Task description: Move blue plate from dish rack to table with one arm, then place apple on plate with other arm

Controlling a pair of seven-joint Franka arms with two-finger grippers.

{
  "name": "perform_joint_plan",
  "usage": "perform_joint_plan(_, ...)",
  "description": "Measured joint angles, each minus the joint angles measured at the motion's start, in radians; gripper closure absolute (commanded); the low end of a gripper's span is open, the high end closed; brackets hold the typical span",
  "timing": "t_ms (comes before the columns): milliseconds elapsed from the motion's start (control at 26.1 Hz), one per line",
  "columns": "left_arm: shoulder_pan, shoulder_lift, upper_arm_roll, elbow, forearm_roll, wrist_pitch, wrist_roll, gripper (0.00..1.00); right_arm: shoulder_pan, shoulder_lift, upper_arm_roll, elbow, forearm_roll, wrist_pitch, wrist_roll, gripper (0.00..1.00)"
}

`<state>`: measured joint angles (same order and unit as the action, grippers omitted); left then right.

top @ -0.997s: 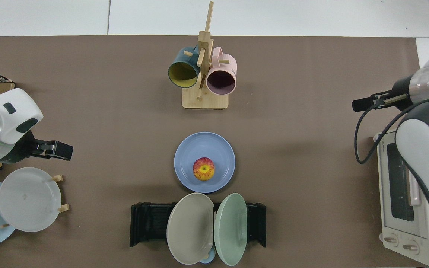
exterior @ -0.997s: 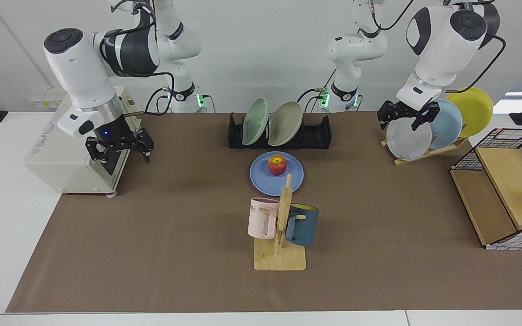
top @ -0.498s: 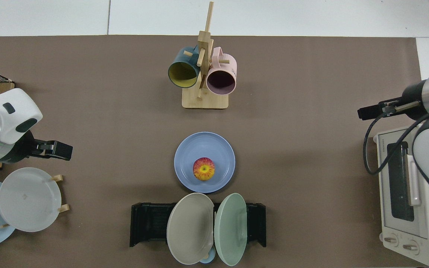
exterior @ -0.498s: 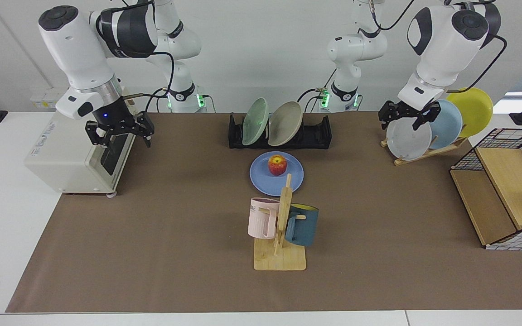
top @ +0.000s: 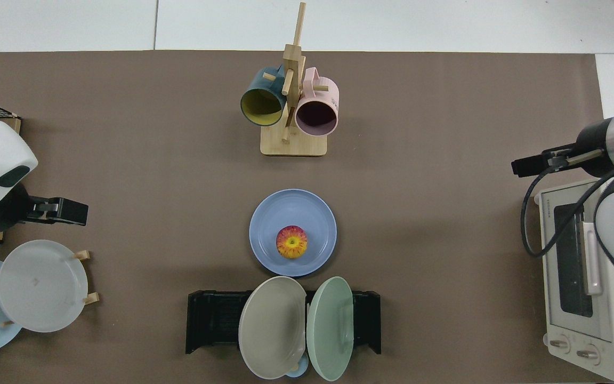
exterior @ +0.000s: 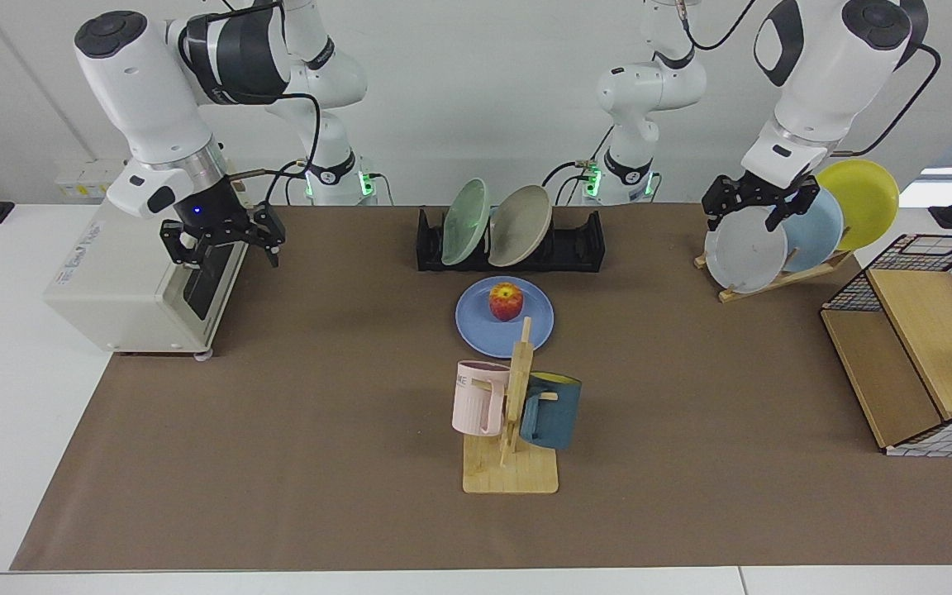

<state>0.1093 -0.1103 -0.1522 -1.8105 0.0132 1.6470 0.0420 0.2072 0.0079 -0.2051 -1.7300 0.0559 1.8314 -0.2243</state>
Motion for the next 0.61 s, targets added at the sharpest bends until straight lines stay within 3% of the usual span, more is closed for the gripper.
perform_joint_plan(613,0.0,0.0,0.0,0.0,0.0,0.0,0.0,0.0,0.0,-0.031,0.0,0.001,-0.004,-0.043,0.061,0.0)
